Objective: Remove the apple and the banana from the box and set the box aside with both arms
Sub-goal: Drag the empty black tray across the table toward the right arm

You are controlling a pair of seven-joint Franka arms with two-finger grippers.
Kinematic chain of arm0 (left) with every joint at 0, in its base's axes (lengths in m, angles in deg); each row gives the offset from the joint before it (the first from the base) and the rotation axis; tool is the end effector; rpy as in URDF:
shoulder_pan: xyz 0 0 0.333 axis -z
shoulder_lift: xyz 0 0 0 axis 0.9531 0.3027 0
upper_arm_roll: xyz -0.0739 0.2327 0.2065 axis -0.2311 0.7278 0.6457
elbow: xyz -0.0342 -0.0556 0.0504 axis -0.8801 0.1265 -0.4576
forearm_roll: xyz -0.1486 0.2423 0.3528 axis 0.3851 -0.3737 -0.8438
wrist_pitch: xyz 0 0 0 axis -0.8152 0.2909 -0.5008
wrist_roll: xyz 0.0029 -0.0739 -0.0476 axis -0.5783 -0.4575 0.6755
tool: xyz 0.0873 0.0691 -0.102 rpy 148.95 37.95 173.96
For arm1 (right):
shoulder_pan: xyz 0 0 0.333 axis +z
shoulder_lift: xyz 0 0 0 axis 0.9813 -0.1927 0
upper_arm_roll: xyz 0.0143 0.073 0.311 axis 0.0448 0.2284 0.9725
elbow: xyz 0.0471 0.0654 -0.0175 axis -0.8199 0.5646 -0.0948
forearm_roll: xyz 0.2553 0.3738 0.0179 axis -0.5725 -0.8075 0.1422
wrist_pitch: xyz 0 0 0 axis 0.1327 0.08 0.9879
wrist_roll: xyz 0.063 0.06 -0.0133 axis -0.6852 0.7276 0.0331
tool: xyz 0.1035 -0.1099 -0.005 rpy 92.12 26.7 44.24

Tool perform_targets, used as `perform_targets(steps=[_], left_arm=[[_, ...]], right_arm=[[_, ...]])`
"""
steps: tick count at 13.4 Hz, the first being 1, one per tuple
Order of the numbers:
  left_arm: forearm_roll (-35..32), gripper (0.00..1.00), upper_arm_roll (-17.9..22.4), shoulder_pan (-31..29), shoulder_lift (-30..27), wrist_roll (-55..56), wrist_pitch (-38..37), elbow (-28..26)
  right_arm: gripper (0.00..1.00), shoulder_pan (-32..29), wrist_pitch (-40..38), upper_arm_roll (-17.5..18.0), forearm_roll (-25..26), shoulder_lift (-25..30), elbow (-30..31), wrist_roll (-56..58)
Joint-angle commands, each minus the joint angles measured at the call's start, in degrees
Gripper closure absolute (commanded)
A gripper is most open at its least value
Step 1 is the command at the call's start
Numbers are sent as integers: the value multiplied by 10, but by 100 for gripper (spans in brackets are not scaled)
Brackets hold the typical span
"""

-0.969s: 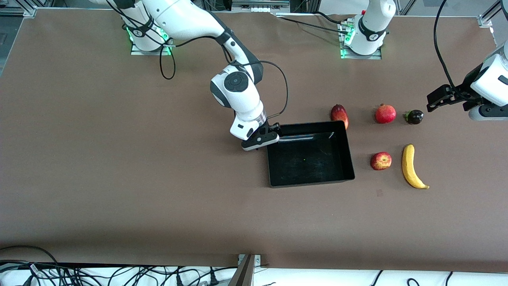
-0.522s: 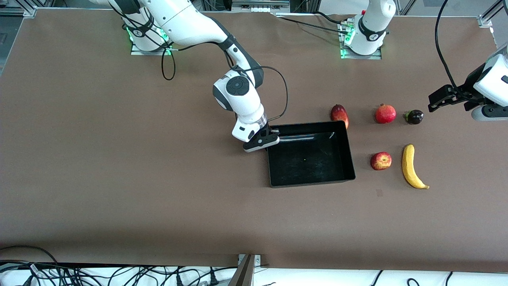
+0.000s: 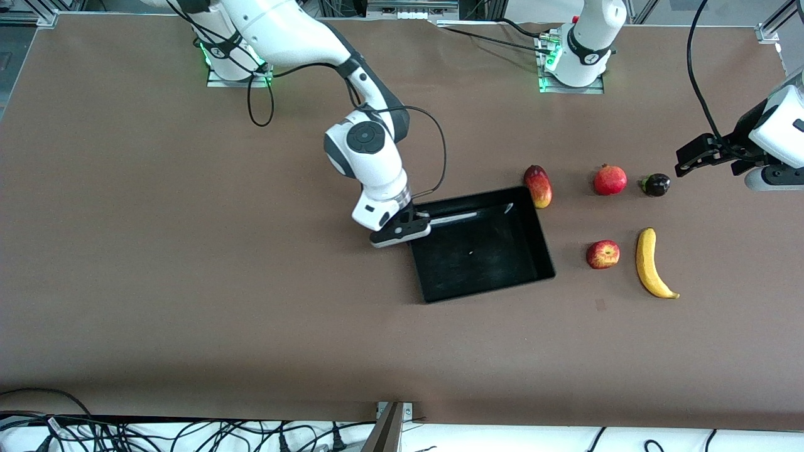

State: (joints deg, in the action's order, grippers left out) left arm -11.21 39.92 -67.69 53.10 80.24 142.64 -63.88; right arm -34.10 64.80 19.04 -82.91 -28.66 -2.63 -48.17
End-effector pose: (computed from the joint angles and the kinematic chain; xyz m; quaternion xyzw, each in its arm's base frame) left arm 0.6339 -0.0163 0.5596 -0.9997 -0.0206 0.0098 0.0088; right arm 0.6209 0.5327 0.2106 -0.9829 -0.0867 -0.1409 0.0805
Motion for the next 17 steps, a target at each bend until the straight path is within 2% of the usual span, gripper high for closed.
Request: perform_targets(steps=[1,4,7,9,11,13,14,15,17], left_arm=[[17,0,2,-4,-2,-14,-7,3],[17,0,2,-4,-2,-13,-6,3],[18,0,2,-4,0,-12,-7,4],[17,0,2,-4,1,-12,-7,4],[17,0,2,-4,1,-11,-7,4],[17,0,2,-4,1,-9,-7,4],[18,0,2,-4,1,-9,-7,4],[17,0,2,-4,1,-9,-7,4],[18,0,2,-4,1,-8,-7,4]], right_arm=[[100,-41,-125,-2,-3,109,17,8],[100,-117,-231,-3,-35,180,34,60],[100,-216,-253,-6,-114,236,99,199],[100,-259,-275,-33,-119,247,122,282],[100,-269,-283,-69,-128,249,150,333],[100,-269,-253,-104,-129,251,196,367],[100,-269,-218,-116,-129,267,240,372],[100,-269,-157,-132,-128,287,307,389],[100,-269,-18,-141,-129,320,427,448]])
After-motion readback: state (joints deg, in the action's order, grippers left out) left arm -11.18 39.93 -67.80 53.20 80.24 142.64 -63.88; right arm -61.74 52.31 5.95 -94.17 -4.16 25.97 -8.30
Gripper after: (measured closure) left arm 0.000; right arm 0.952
